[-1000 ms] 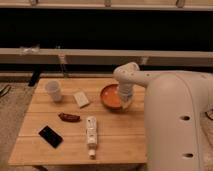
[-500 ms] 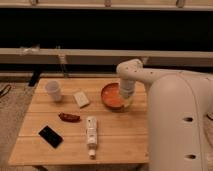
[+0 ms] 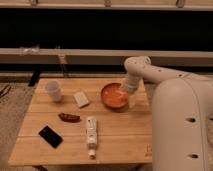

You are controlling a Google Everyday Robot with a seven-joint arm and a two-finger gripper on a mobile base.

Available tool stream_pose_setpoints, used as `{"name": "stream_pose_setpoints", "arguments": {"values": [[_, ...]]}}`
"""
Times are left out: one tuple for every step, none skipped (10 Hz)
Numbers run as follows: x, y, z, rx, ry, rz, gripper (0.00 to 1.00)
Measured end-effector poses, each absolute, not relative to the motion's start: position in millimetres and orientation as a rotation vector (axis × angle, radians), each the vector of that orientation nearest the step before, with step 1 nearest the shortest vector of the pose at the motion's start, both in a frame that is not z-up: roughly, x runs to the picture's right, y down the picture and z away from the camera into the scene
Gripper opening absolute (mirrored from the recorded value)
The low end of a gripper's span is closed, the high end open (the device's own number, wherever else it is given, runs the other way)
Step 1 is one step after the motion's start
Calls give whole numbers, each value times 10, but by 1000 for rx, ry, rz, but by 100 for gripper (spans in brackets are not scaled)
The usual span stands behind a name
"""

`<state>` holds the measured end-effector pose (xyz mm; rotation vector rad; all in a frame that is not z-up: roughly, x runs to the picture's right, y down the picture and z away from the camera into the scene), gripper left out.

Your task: Drag the ceramic bowl in a circle

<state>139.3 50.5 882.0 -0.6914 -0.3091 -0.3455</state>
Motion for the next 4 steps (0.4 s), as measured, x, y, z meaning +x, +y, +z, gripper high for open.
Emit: {"name": "stream_pose_setpoints", "arguments": {"values": [[1437, 391, 8815, -677, -336, -324, 78], [1483, 315, 8810, -660, -363, -301, 78], [1517, 276, 8799, -652, -374, -289, 78], [1516, 278, 8800, -652, -376, -288, 78]]}}
